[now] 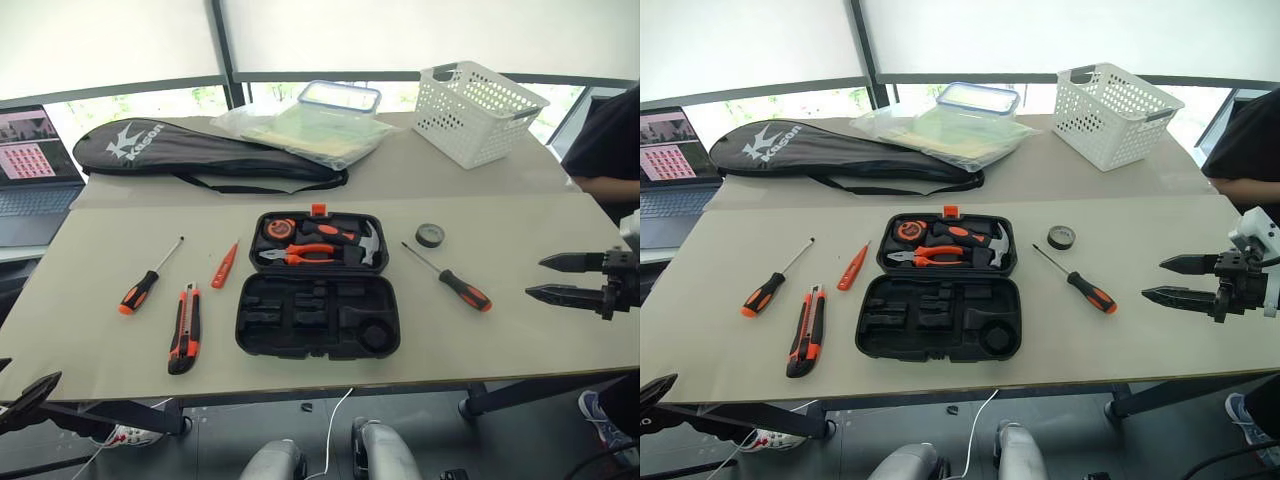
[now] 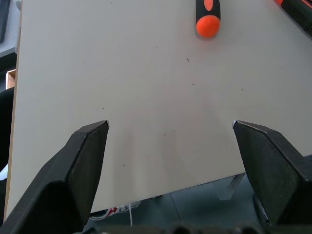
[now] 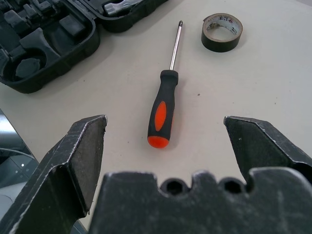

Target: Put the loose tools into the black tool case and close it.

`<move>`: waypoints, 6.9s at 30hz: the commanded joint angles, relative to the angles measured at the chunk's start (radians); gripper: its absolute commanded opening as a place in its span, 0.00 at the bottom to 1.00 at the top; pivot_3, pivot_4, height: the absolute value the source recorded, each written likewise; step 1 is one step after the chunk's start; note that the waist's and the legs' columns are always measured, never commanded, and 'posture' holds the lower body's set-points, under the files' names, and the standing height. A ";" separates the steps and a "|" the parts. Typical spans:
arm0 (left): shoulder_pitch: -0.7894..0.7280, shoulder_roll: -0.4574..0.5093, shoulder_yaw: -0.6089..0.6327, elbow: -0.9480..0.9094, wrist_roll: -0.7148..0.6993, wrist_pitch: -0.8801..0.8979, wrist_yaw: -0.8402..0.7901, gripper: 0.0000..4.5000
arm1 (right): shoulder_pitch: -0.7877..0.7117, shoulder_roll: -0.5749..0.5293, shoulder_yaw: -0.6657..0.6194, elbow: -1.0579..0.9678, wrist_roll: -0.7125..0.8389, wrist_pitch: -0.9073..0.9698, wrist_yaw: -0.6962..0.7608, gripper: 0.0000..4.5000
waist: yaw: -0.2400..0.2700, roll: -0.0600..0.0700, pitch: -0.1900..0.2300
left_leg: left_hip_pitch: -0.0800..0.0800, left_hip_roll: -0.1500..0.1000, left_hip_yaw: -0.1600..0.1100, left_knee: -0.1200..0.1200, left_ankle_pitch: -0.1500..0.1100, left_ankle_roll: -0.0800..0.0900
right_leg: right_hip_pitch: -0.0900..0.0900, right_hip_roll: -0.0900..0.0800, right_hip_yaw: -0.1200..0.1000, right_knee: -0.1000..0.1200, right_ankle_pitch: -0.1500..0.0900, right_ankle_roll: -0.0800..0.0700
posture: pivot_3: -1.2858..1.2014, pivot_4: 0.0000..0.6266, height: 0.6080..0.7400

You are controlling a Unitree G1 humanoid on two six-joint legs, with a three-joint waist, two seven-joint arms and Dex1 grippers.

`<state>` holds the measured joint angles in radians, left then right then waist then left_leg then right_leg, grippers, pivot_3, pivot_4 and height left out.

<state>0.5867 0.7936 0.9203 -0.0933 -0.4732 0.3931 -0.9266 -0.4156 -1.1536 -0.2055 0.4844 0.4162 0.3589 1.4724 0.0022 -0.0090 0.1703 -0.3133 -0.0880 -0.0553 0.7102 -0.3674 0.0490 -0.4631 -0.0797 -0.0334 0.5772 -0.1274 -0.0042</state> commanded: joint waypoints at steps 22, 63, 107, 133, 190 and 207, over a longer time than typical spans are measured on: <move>-0.808 0.222 -0.713 0.294 0.167 0.298 0.163 0.97 | -0.112 0.249 0.004 -0.870 0.412 0.365 -0.291 1.00 | -0.007 0.000 0.000 | -0.007 -0.002 0.000 0.001 0.005 0.003 | -0.011 0.004 -0.004 0.003 0.003 -0.003 | 0.52 0.24 1.00; -1.380 -0.090 -1.302 0.287 0.452 -0.192 -0.319 0.19 | 0.138 0.218 -0.016 -1.002 0.333 0.283 -0.417 1.00 | 0.005 -0.006 -0.001 | -0.012 0.002 0.003 0.012 0.007 0.001 | -0.010 0.003 -0.003 0.002 0.012 -0.010 | 0.52 0.24 1.00; -1.422 -0.184 -1.271 0.341 0.483 -0.204 -0.397 0.08 | 0.178 0.221 -0.032 -1.031 0.367 0.290 -0.471 1.00 | 0.012 -0.006 -0.001 | -0.016 0.000 0.003 0.020 0.006 0.005 | -0.010 0.003 -0.005 0.002 0.014 -0.006 | 0.52 0.24 1.00; -1.425 -0.202 -1.221 0.340 0.411 -0.147 -0.416 0.01 | 0.256 0.238 -0.075 -0.982 0.309 0.252 -0.498 1.00 | 0.012 -0.006 -0.003 | -0.008 0.000 0.003 0.020 0.004 0.009 | -0.002 0.003 -0.005 0.001 0.013 -0.003 | 0.52 0.24 1.00; -1.100 0.212 -0.837 -0.291 -0.231 0.407 -0.448 1.00 | 0.030 0.329 0.090 -0.185 -0.086 0.041 -0.452 0.23 | -0.013 -0.005 -0.003 | -0.005 0.000 0.004 0.017 0.005 0.006 | -0.003 0.003 -0.003 0.001 0.012 -0.004 | 0.52 0.24 1.00; -0.960 0.327 -0.857 -0.284 -0.155 0.263 -0.518 1.00 | -0.168 0.389 0.433 -0.577 -0.134 -0.037 -0.203 0.23 | -0.006 0.000 0.000 | -0.010 -0.001 0.005 0.015 0.005 0.005 | -0.009 0.004 -0.005 0.001 0.012 -0.005 | 0.52 0.24 1.00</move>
<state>-0.3704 1.1091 0.0493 -0.3587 -0.6244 0.6602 -1.4504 -0.5492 -0.7642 0.2249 -0.1010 0.3206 0.3776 1.2623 -0.0039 -0.0094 0.1704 -0.3240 -0.0905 -0.0505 0.7251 -0.3620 0.0542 -0.4729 -0.0758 -0.0385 0.5788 -0.1152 -0.0090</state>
